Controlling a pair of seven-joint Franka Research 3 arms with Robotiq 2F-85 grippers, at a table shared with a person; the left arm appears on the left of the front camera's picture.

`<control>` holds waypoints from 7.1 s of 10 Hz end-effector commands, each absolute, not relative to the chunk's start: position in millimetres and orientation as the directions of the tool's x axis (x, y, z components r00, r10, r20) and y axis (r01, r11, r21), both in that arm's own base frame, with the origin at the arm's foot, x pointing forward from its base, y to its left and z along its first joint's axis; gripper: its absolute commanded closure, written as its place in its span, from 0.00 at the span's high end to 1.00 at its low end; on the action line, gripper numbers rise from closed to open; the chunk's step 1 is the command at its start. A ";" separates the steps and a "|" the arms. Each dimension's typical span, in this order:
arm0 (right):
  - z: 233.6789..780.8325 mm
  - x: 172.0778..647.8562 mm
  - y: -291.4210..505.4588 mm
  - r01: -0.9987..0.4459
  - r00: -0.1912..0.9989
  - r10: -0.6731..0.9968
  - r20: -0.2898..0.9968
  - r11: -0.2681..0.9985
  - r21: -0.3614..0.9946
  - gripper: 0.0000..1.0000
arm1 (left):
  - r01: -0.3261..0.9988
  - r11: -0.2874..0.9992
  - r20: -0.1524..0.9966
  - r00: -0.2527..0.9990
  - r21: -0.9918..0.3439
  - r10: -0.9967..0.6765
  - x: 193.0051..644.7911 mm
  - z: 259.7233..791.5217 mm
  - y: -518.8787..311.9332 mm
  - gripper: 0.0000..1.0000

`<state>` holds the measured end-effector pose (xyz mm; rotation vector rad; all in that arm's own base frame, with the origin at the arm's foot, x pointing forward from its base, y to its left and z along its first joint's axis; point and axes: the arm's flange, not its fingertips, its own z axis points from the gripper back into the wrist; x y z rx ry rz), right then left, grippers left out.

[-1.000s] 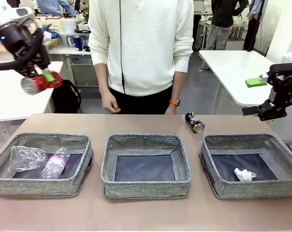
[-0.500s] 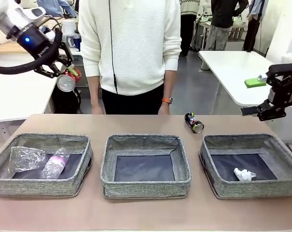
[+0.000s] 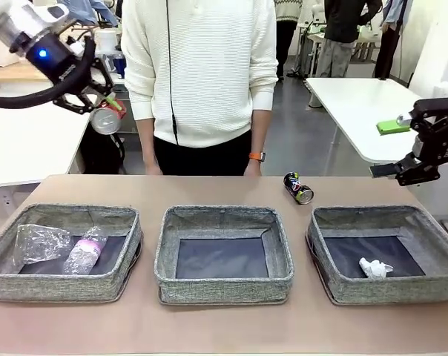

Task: Sort the waste into the appropriate baskets.
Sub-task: Pick up the waste item pointed out by the person, then place the picked waste into the Fabric basket indicated by the person.

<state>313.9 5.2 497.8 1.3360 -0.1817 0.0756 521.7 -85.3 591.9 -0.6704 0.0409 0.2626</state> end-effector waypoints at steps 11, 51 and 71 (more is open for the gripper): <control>499.2 314.5 6.2 -0.173 0.981 -0.054 0.188 0.213 0.962 1.00 | 0.094 0.959 -0.024 0.994 -0.266 -0.104 405.7 774.5 -334.5 0.31; 499.2 314.5 6.2 -0.173 0.981 -0.054 0.188 0.213 0.962 1.00 | 0.028 0.965 0.018 1.000 -0.259 -0.024 412.4 434.3 -395.3 0.31; 499.2 314.5 6.2 -0.173 0.981 -0.054 0.188 0.213 0.962 1.00 | 0.218 0.471 0.129 0.968 -0.855 -0.214 399.1 521.3 -155.9 1.00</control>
